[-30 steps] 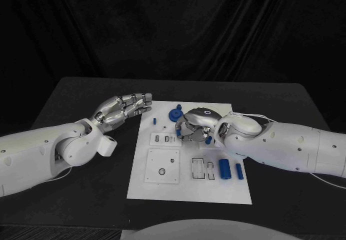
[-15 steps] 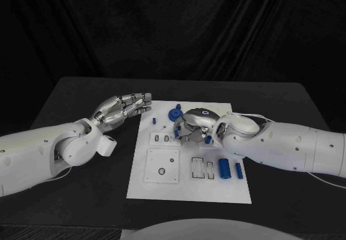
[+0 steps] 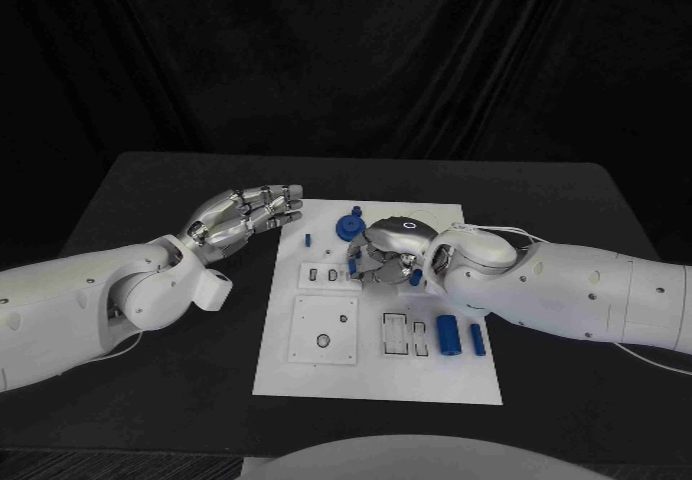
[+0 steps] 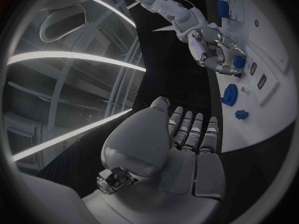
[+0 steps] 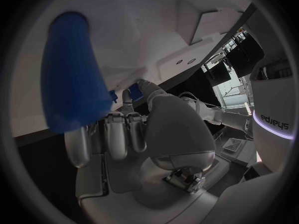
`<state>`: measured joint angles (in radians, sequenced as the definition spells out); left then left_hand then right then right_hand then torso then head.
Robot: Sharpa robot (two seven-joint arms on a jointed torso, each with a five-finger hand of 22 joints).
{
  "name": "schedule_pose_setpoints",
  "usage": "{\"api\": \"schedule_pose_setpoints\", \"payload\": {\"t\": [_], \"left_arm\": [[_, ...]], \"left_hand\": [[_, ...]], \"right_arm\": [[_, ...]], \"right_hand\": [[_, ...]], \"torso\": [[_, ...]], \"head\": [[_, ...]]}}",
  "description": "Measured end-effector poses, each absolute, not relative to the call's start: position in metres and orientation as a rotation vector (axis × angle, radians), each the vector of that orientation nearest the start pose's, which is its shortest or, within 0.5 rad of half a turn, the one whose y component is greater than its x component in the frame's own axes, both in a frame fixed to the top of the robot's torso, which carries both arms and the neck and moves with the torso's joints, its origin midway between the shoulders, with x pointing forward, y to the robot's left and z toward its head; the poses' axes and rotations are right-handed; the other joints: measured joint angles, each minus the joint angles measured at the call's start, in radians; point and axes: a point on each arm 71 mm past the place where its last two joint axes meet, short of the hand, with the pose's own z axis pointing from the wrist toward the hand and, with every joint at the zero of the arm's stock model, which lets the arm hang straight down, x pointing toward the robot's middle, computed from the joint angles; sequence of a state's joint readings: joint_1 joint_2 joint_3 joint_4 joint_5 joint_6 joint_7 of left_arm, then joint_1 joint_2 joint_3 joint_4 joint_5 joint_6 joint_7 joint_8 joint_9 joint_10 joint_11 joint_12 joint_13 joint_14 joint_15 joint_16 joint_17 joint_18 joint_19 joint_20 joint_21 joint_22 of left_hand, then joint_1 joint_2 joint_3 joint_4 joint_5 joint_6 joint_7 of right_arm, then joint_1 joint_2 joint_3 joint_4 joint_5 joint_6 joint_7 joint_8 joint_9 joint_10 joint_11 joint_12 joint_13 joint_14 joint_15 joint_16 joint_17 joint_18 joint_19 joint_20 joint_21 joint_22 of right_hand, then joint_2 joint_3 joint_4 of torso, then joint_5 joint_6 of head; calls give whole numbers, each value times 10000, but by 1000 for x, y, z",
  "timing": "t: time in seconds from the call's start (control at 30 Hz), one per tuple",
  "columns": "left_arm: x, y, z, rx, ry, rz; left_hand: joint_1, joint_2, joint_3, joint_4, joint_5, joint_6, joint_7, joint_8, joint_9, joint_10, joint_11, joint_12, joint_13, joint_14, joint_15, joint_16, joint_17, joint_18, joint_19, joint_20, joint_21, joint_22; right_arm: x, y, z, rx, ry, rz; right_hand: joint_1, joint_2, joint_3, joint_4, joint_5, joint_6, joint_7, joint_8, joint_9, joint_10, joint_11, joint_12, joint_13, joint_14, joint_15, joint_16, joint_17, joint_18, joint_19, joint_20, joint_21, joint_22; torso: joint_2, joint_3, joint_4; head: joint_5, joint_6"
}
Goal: Assemble the parts on the task board
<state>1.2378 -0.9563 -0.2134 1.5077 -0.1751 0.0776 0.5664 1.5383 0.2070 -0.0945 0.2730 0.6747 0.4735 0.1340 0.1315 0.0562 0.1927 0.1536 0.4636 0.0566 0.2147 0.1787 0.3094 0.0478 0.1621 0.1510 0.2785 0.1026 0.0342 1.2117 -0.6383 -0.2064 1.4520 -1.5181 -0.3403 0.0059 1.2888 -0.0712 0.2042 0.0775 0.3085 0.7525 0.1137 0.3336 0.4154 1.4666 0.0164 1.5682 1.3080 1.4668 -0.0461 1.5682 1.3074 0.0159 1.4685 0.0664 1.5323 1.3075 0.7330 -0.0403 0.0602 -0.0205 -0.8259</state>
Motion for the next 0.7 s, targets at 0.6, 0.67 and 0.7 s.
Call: {"api": "schedule_pose_setpoints", "payload": {"t": [0.6, 0.67, 0.7], "left_arm": [[459, 250, -209, -8119, 16143, -17696], [459, 250, -209, -8122, 16145, -17691], [459, 250, -209, -8125, 16145, -17684]], "left_hand": [[0, 0, -1, 0, 0, 0, 0, 0, 0, 0, 0, 0, 0, -37, 37, 0, 0, 1, -37, 37, 0, 0], [0, 0, -1, 0, 0, 0, 0, 0, 0, 0, 0, 0, 0, -37, 37, 0, 0, 0, -37, 37, 0, 0], [0, 0, -1, 1, 0, 0, 0, 0, 0, 0, 0, 0, 0, -37, 37, 0, 0, 1, -37, 37, 0, 0]], "right_arm": [[460, -113, -235, -4833, 16878, 7935], [458, -114, -234, -4855, 16834, 7971], [457, -115, -234, -4857, 16798, 8000]], "right_hand": [[-442, -257, -738, 406, -1769, -1862, 23, -861, -1029, 0, 0, 0, -2, -9, 61, 0, 0, 0, -36, 35, -46, -1], [-418, -419, -815, 745, -2013, -2021, 60, -861, -1158, -1, 70, 0, -3, -9, 61, 0, 0, 0, -35, 35, -46, -1], [-302, -577, -849, 1039, -2127, -2116, 61, -861, -1224, -1, 70, 0, -3, -9, 61, 0, 0, 1, -35, 35, -46, -1]], "torso": [[-1, 1, 6], [-1, 3, 8], [-2, 3, 9]], "head": [[-21, -25], [-21, -21], [-14, -18]]}}
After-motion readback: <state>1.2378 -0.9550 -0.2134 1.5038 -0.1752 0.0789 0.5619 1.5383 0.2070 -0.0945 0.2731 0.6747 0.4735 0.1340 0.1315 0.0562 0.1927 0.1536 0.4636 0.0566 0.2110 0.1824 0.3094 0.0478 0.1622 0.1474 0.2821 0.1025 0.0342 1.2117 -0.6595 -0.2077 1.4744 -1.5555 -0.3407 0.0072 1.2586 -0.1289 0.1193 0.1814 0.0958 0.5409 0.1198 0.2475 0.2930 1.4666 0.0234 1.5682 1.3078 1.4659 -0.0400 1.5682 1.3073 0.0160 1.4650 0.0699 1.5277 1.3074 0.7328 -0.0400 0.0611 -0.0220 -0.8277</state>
